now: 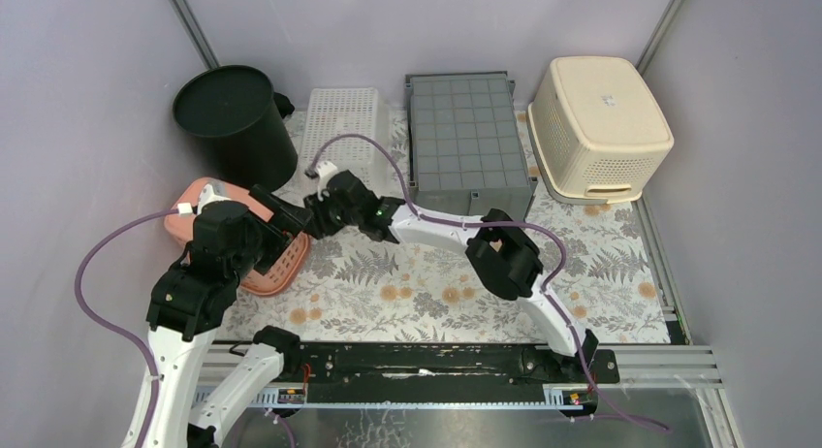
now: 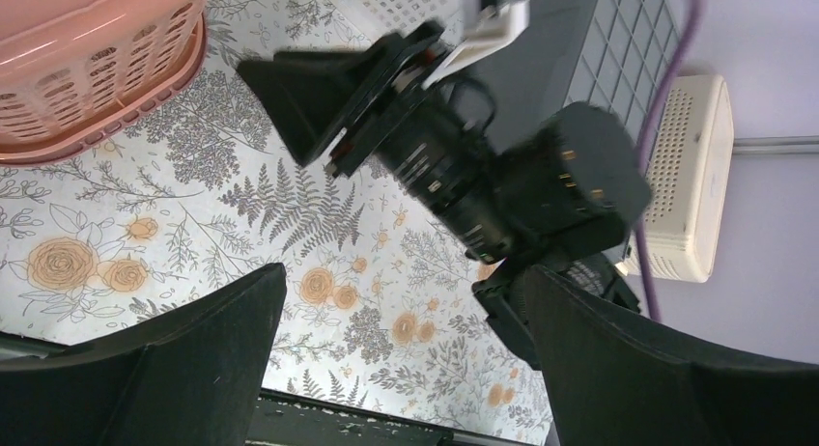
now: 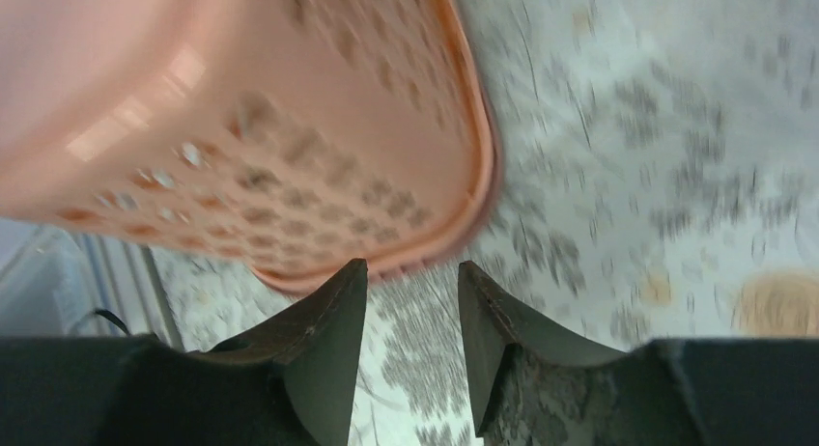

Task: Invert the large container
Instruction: Move the container to the center of the board, then reset both arms

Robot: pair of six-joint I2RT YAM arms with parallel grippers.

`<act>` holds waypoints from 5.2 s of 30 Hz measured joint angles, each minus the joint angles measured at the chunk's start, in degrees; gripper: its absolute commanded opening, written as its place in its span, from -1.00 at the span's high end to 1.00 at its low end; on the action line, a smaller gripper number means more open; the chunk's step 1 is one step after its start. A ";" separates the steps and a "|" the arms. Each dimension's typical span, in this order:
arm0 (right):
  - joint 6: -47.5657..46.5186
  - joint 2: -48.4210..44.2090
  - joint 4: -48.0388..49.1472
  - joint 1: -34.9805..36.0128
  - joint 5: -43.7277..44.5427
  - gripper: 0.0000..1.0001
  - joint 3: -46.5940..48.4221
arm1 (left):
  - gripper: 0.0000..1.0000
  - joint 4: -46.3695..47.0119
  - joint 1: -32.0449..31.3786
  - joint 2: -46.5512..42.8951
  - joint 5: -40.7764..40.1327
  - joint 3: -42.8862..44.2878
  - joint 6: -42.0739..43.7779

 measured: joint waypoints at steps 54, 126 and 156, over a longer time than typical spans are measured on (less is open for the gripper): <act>3.96 -75.56 -16.59 -35.17 19.50 -0.98 -72.30 | -1.00 60.02 9.35 45.64 -9.77 -23.21 34.86; -20.20 -44.13 70.86 -51.87 30.99 -0.98 -101.66 | -1.00 124.67 14.47 46.97 7.74 -53.92 54.42; -20.22 -44.13 70.86 -51.87 31.06 -0.98 -101.66 | -1.00 124.67 14.47 46.97 7.76 -53.92 54.42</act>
